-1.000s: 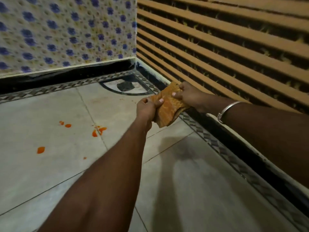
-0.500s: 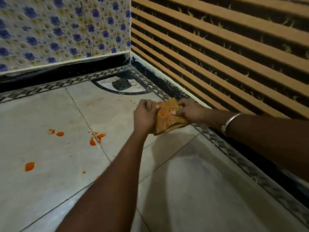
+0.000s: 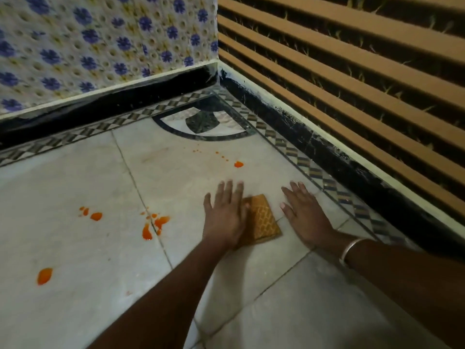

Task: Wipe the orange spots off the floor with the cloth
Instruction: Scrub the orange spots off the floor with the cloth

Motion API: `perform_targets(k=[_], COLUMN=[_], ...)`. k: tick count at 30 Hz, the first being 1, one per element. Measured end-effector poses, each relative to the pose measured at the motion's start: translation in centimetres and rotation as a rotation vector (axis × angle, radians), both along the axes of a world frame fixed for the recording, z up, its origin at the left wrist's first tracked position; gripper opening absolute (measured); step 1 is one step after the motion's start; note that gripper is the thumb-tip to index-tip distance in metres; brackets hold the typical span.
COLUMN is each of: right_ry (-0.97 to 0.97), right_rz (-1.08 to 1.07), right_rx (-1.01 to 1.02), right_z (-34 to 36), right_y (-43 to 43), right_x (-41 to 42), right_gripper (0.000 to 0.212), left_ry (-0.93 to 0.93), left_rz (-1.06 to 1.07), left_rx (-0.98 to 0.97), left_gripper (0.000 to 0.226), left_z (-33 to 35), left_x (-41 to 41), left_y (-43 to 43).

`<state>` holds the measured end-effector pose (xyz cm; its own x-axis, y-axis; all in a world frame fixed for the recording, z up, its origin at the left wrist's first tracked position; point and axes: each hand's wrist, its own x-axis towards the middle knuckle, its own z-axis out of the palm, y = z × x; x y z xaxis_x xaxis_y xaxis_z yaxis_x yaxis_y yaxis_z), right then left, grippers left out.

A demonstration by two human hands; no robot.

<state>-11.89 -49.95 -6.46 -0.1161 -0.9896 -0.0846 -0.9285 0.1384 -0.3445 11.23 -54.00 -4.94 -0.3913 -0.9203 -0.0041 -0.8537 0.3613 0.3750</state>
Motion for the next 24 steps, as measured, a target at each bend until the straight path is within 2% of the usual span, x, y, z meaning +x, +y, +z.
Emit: perform_targets(k=[2, 4, 8, 13, 16, 19, 21, 24], right_ry=[0.133, 0.193, 0.239, 0.253, 0.258, 0.270, 0.251, 0.242], right_rz=[0.044, 0.044, 0.056, 0.043, 0.043, 0.065, 0.075, 0.071], right_rx=[-0.020, -0.041, -0.036, -0.062, -0.064, -0.062, -0.064, -0.072], right_z=[-1.9, -3.4, -4.9, -5.1, -5.3, -5.3, -5.3, -5.4], right_y=[-0.8, -1.1, -1.0, -0.8, -0.8, -1.0, -0.9, -0.7], right_x=[0.2, 1.0, 1.0, 1.3, 1.3, 1.0, 0.9, 1.0], right_gripper=[0.063, 0.069, 0.070, 0.069, 0.071, 0.073, 0.073, 0.074], left_ry=[-0.115, -0.217, -0.232, -0.238, -0.211, -0.203, -0.251, -0.202], left_rz=[-0.216, -0.305, -0.188, 0.208, 0.100, -0.090, -0.025, 0.222], left_rx=[0.012, -0.010, -0.033, 0.007, 0.046, -0.013, -0.030, 0.003], left_gripper=[0.062, 0.061, 0.062, 0.068, 0.068, 0.068, 0.070, 0.074], left_z=[-1.6, -3.3, -4.2, -4.4, -4.3, -3.9, -4.0, -4.5], left_x=[-2.0, -3.5, -3.0, -1.0, -3.4, -4.0, -1.9, 1.3], left_y=[0.4, 0.7, -1.6, 1.0, 3.1, -1.4, -4.3, -2.9])
